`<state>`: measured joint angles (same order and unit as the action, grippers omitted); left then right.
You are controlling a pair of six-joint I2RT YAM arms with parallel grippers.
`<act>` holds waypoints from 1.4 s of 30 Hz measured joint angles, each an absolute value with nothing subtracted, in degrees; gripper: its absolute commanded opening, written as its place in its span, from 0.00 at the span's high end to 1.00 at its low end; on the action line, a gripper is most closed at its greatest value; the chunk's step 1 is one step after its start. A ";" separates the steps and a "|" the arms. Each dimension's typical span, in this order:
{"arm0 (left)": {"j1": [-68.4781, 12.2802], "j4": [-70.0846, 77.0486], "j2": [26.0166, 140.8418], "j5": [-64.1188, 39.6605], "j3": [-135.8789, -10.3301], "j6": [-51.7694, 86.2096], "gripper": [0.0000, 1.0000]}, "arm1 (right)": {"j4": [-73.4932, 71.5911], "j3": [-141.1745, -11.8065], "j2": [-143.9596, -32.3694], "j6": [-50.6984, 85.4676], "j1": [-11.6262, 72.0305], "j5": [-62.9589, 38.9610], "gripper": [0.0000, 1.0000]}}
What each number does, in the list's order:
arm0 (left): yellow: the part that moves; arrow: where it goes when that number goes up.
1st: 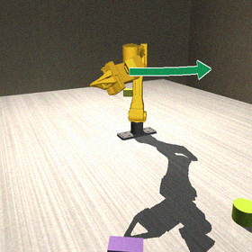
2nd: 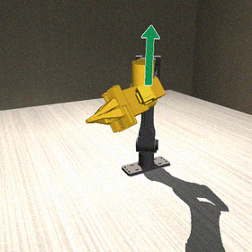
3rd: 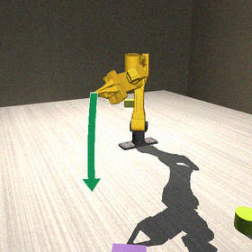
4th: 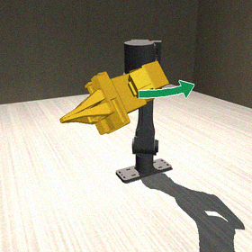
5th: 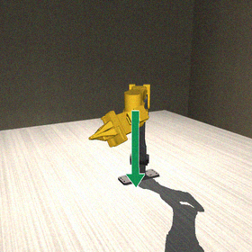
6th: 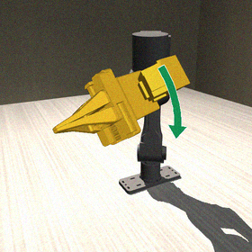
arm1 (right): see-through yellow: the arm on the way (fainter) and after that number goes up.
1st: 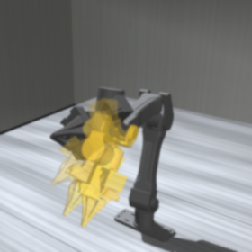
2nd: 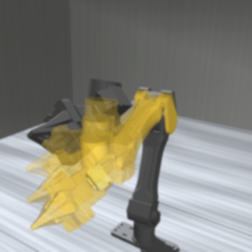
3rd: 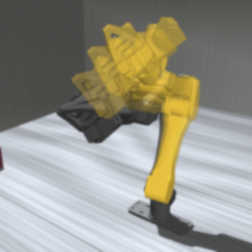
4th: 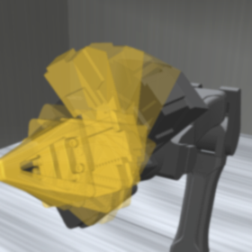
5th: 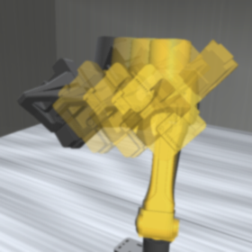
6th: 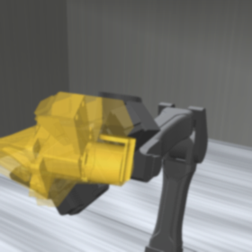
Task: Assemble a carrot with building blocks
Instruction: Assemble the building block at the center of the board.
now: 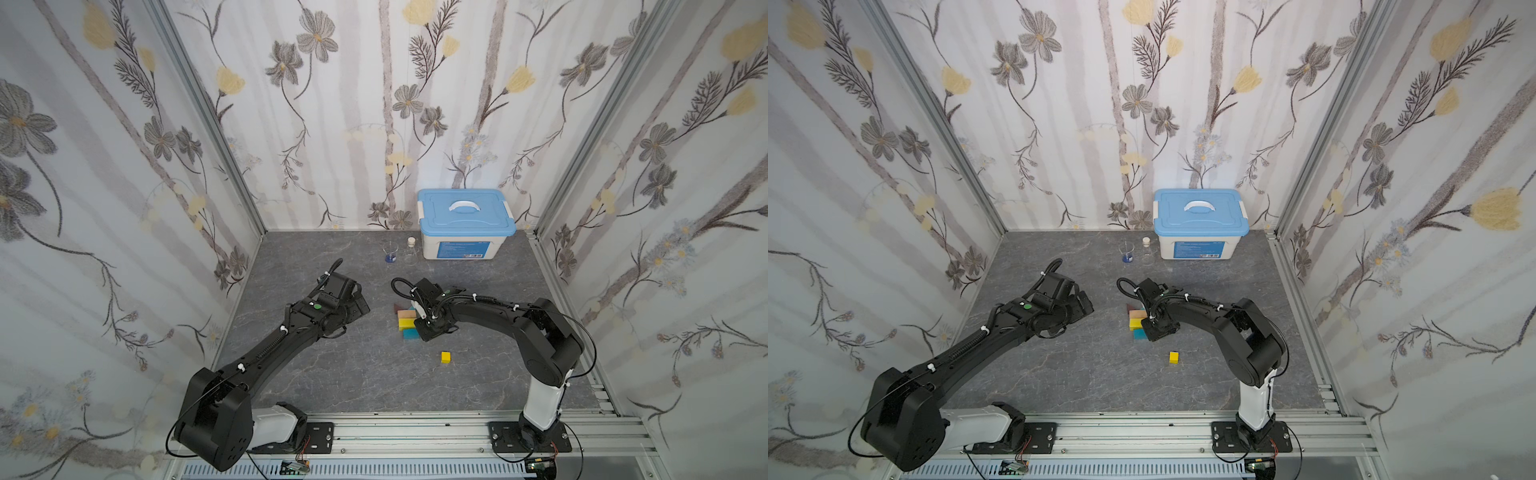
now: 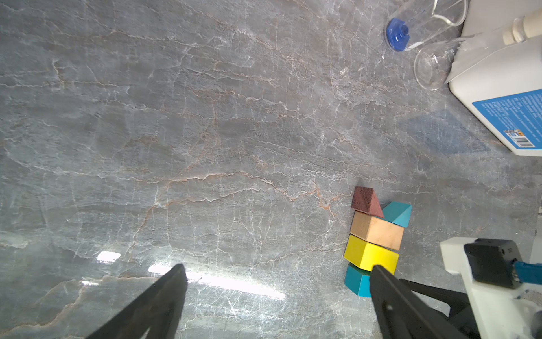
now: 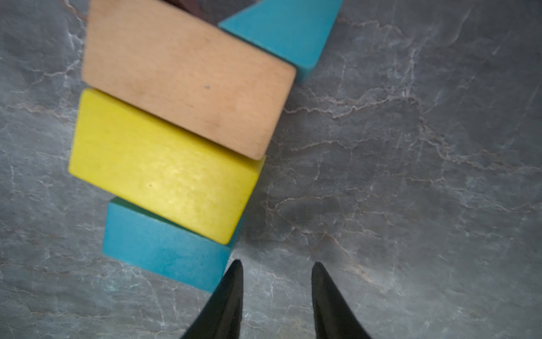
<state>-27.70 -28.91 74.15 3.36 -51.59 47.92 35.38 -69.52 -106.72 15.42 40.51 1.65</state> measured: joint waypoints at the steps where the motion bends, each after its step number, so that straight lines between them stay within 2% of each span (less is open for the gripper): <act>1: -27.70 -28.88 74.28 3.31 -51.70 47.92 0.00 | 35.40 -69.52 -106.72 15.46 40.60 1.65 0.61; 15: -27.73 -28.73 75.00 2.76 -52.16 47.72 0.00 | 35.03 -69.14 -106.65 16.95 40.88 1.50 0.61; 23: -27.57 -28.47 75.18 3.88 -53.41 46.89 0.00 | 35.97 -69.17 -102.13 17.98 40.84 1.74 0.53; 27: -26.70 -28.77 75.05 6.26 -55.11 46.65 0.00 | 36.27 -69.25 -99.33 18.02 40.84 2.13 0.44; 29: -25.87 -28.95 75.16 6.81 -55.18 46.63 0.00 | 36.27 -69.23 -98.08 18.28 41.23 2.83 0.37; 32: -24.56 -28.91 76.38 7.27 -55.70 46.52 0.00 | 36.27 -68.95 -95.98 18.41 42.33 3.31 0.20; 33: -24.45 -28.95 77.10 7.33 -56.16 46.48 0.00 | 36.27 -68.71 -95.13 18.46 42.68 3.68 0.04; 34: -24.47 -28.95 77.89 7.27 -56.84 46.28 0.00 | 36.29 -68.40 -94.24 18.46 43.09 3.99 0.00; 42: -24.45 -28.49 79.37 7.49 -59.07 45.23 0.00 | 36.40 -66.96 -89.69 17.28 43.70 5.13 0.00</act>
<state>-24.45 -28.49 79.37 7.49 -59.07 45.23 36.40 -66.96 -89.69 17.28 43.70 5.13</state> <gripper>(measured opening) 0.997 0.999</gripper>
